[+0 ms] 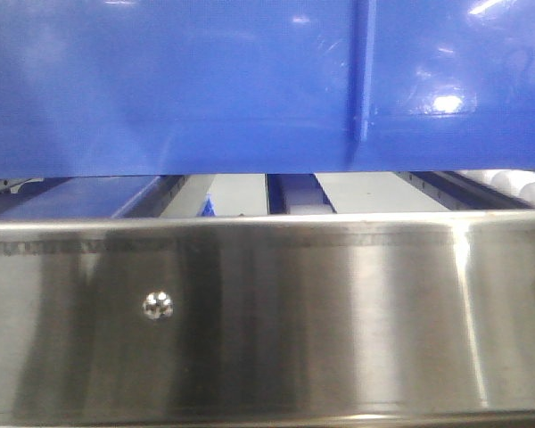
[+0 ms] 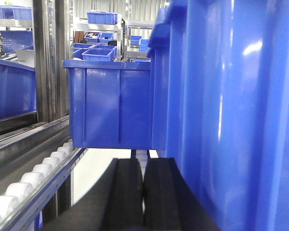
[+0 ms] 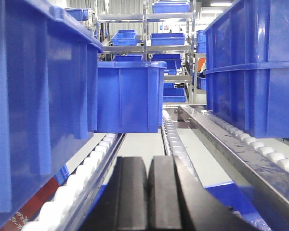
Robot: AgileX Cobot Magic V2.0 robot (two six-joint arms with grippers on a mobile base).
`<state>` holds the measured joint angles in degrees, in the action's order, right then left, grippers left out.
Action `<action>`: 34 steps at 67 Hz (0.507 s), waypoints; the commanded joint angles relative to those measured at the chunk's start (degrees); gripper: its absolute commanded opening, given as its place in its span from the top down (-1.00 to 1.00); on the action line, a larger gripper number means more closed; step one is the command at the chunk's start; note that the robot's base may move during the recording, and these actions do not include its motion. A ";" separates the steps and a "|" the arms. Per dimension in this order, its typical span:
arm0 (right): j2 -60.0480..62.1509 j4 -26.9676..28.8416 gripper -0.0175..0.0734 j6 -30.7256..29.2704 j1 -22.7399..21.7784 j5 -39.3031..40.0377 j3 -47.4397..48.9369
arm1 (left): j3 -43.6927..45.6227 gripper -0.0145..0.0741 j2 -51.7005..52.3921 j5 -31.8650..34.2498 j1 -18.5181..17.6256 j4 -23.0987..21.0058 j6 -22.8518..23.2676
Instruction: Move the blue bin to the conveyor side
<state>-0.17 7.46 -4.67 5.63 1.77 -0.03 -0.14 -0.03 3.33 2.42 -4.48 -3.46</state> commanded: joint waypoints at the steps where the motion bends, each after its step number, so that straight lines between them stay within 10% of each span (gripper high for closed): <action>1: 0.17 0.29 0.79 -0.40 0.10 1.26 0.03 | 0.14 0.69 0.03 0.82 -0.37 -0.39 -0.02; 34: 0.17 0.29 0.79 -0.40 0.10 1.26 0.03 | 0.14 0.69 0.03 0.82 -0.37 -0.39 -0.02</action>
<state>-0.17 7.46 -4.67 5.63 1.77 -0.03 -0.14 -0.03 3.33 2.42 -4.48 -3.46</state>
